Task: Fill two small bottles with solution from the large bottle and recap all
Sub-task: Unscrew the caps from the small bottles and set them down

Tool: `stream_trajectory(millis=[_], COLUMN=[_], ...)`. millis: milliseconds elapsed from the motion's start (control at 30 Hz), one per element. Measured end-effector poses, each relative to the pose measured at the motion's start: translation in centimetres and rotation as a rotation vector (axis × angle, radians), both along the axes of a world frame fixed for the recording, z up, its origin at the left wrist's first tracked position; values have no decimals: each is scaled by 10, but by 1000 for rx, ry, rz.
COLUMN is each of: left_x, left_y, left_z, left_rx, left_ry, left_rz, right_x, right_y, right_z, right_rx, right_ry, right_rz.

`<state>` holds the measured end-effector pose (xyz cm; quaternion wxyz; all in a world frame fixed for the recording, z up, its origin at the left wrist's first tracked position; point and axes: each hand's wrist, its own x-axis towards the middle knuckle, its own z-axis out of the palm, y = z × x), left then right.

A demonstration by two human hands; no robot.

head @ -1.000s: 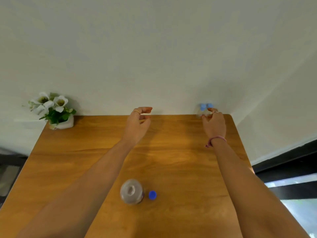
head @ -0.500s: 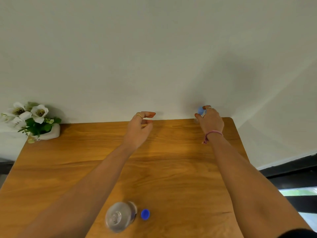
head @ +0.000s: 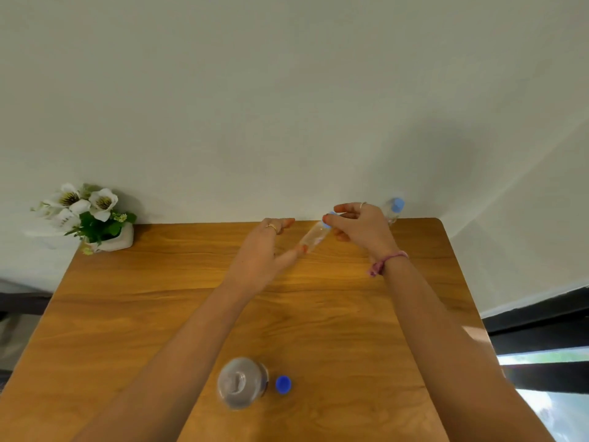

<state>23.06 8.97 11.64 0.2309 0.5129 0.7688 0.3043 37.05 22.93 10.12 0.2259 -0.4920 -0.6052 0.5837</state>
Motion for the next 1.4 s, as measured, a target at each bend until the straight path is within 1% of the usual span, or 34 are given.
stream_trajectory(millis=[67,100,167,233,300,367,467,567,667,733,800,867,933,1033,1100,1167,1233,1300,1400], left_x=[-1,-2,-7,-15,-23,-29,-36,-41,-45,-49,-52,-55,-57,-58,-60,-59,-59,-58,-56], left_y=[-17,-25,-45,-65,-84,-105,-132,-157,-180,-198,-212,-225,-234,-245,-251,-255,-258,-260,-263], left_z=[8,12,22,33,43,52,62,71,74,75,75,75,77,79,80,80,79,77,74], left_rx=[13,39,121,206,255,264,273,266,256,259,269,286,287,299,305,306,302,305,296], left_ry=[45,60,87,116,140,163,166,119,11,-32,-68,-112,-148,-191,-226,-254,-260,-271,-309], left_rz=[7,20,74,141,172,165,145,168,191,188,190,197,199,195,195,191,181,174,173], right_x=[-8,-12,-17,-22,-27,-33,-41,-52,-58,-57,-54,-58,-66,-71,-70,-73,-75,-75,-72], right_y=[-25,-37,-57,-77,-95,-116,-142,-163,-180,-191,-200,-211,-220,-231,-237,-245,-251,-255,-259], right_z=[26,37,56,72,84,95,110,122,136,150,164,172,177,182,185,185,182,182,183], right_rx=[-120,-154,-172,-153,-69,41,181,285,390,410,367,335,349,459,412,380,451,517,445], right_ry=[171,222,266,264,196,101,69,78,56,-19,-70,-174,-261,-231,-205,-249,-275,-277,-282], right_rz=[38,60,106,142,190,234,278,328,471,595,699,710,678,755,792,753,733,767,711])
